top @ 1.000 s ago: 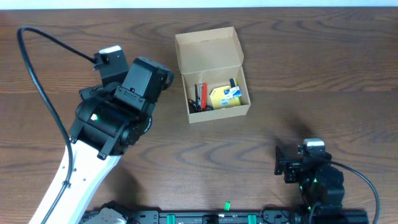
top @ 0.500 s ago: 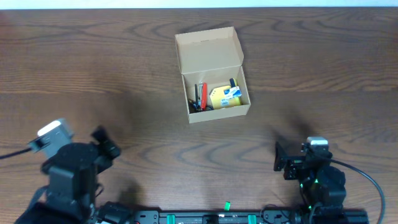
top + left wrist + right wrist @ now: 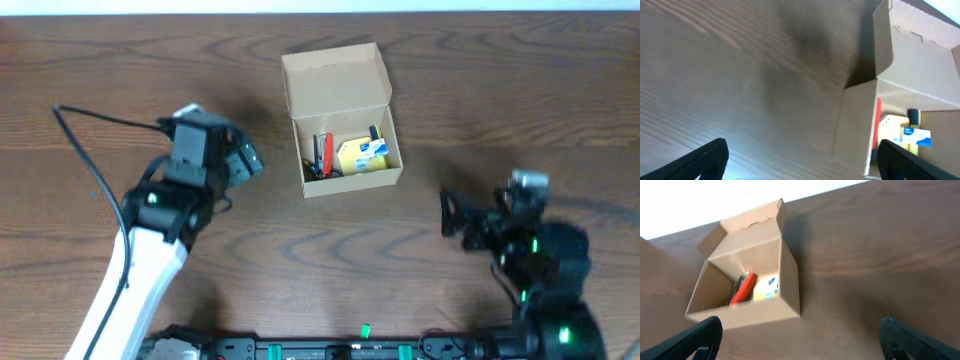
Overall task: Pack container
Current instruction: 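Withdraw the left arm from the box toward rest, then raise both grippers to the box lid's far edge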
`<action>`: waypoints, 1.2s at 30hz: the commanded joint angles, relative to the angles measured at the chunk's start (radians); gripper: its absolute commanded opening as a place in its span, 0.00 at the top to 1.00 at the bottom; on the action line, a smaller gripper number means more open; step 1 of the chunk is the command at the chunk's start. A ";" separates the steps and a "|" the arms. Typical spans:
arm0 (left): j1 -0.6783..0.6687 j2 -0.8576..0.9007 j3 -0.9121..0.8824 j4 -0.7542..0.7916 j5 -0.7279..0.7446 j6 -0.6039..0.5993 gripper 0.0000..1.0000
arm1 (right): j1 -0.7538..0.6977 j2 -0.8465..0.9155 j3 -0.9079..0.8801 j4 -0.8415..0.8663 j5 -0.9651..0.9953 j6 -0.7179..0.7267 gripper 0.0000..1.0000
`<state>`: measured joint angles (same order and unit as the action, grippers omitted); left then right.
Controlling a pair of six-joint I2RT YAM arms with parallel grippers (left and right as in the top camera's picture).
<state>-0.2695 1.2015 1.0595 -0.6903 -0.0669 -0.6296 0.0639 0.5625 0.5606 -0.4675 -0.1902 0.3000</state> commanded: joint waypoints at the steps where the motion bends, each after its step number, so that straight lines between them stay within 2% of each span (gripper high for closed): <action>1: 0.080 0.053 0.071 0.027 0.133 -0.015 0.05 | -0.005 0.243 0.165 -0.004 -0.002 -0.033 0.01; 3: 0.135 0.080 0.071 0.061 0.197 -0.034 0.05 | -0.005 0.426 0.293 -0.003 -0.002 -0.032 0.01; 6: 0.180 0.108 0.071 0.106 0.214 -0.096 0.04 | -0.005 0.597 0.386 0.011 0.010 -0.044 0.01; 7: 0.185 0.117 0.071 0.122 0.215 -0.127 0.02 | -0.005 0.639 0.391 0.030 0.024 -0.051 0.35; 8: 0.186 0.125 0.071 0.134 0.213 -0.158 0.06 | -0.005 0.686 0.391 0.070 0.043 -0.050 0.54; 10: 0.186 0.148 0.071 0.171 0.200 -0.220 0.44 | -0.006 0.774 0.391 0.145 0.063 -0.050 0.83; 11: 0.185 0.160 0.071 0.183 0.177 -0.249 0.58 | -0.009 0.808 0.391 0.178 0.063 -0.049 0.94; 12: 0.185 0.173 0.071 0.193 0.147 -0.280 0.74 | -0.013 0.835 0.391 0.207 0.063 -0.029 0.99; 13: 0.185 0.191 0.071 0.204 0.113 -0.325 0.94 | -0.022 0.869 0.391 0.246 0.063 0.014 0.99; 14: 0.185 0.219 0.071 0.226 0.083 -0.390 0.94 | -0.034 0.899 0.391 0.286 0.063 0.063 0.99; 16: 0.185 0.266 0.071 0.278 0.095 -0.444 0.95 | -0.054 0.945 0.391 0.348 0.058 0.111 0.99; 21: 0.186 0.460 0.087 0.416 0.255 -0.510 0.95 | -0.138 1.081 0.444 0.412 -0.020 0.141 0.99; 28: 0.187 0.765 0.310 0.423 0.445 -0.512 0.95 | -0.238 1.330 0.644 0.382 -0.227 0.141 0.99; 34: 0.209 0.876 0.406 0.409 0.517 -0.562 0.95 | -0.248 1.488 0.766 0.341 -0.369 0.153 0.99; 36: 0.222 0.908 0.410 0.435 0.584 -0.587 0.95 | -0.248 1.533 0.787 0.348 -0.412 0.175 0.99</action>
<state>-0.0708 2.0678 1.4483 -0.2695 0.4206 -1.1721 -0.1833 2.0491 1.3144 -0.1200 -0.4927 0.4423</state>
